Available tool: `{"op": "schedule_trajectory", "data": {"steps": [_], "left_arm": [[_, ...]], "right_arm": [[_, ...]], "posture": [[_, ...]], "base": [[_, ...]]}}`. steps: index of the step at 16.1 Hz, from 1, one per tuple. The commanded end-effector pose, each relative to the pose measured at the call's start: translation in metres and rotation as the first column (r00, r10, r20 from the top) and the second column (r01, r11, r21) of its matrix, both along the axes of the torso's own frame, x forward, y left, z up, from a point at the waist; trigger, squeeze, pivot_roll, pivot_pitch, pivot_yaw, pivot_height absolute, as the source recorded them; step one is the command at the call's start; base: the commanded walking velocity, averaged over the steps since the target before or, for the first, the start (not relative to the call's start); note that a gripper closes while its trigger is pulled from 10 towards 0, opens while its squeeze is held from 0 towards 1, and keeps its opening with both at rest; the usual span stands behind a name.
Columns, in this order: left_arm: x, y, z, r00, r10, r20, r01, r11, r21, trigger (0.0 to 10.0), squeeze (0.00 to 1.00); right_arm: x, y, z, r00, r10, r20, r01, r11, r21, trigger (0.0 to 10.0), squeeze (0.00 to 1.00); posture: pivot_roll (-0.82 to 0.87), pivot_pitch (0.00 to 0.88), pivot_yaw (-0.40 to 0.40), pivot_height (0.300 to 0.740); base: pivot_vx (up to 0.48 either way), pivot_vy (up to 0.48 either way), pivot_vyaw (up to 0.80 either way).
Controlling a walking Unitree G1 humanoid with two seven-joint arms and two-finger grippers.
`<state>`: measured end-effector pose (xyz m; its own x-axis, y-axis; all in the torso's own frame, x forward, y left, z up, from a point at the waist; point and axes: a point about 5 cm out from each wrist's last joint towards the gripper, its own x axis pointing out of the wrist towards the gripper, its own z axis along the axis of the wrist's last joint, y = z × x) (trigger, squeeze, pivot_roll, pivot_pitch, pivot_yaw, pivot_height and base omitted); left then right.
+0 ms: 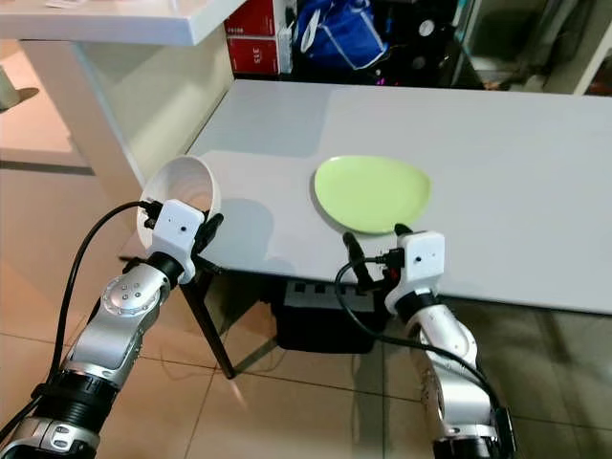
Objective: Setting the table
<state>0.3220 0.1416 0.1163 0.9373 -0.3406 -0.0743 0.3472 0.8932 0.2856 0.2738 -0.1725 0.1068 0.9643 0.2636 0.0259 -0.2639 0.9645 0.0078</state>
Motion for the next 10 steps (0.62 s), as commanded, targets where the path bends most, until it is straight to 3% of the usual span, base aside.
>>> {"op": "schedule_trajectory", "data": {"steps": [1, 4, 8, 10], "left_arm": [[0.005, 0.005, 0.011, 0.999, 0.002, 0.047, -0.003, 1.0, 0.01, 10.0, 0.0], [0.005, 0.002, 0.009, 0.999, -0.013, 0.037, 0.012, 1.0, 0.021, 10.0, 0.0], [0.005, 0.002, 0.009, 0.999, -0.022, 0.037, 0.02, 0.999, 0.034, 10.0, 0.0], [0.007, 0.003, 0.008, 0.999, -0.026, 0.034, 0.025, 0.999, 0.046, 10.0, 0.0]], "right_arm": [[0.0, 0.004, 0.004, 1.0, 0.011, 0.009, -0.011, 1.0, 0.004, 10.0, 0.0], [-0.002, 0.004, 0.003, 1.0, 0.01, 0.006, -0.01, 1.0, 0.005, 10.0, 0.0], [-0.004, 0.006, 0.008, 1.0, 0.013, 0.026, -0.013, 1.0, -0.003, 10.0, 0.0], [-0.001, 0.005, 0.029, 0.995, 0.019, 0.094, -0.018, 1.0, -0.018, 10.0, 0.0]], "posture": [[-0.02, 0.0, 0.084, 0.74], [-0.02, 0.0, 0.085, 0.74], [-0.03, 0.0, 0.095, 0.74], [-0.04, 0.0, 0.098, 0.74]], "base": [[0.48, 0.0, 0.0], [0.465, 0.0, 0.0], [0.0, 0.0, 0.0], [0.0, 0.0, 0.0]]}}
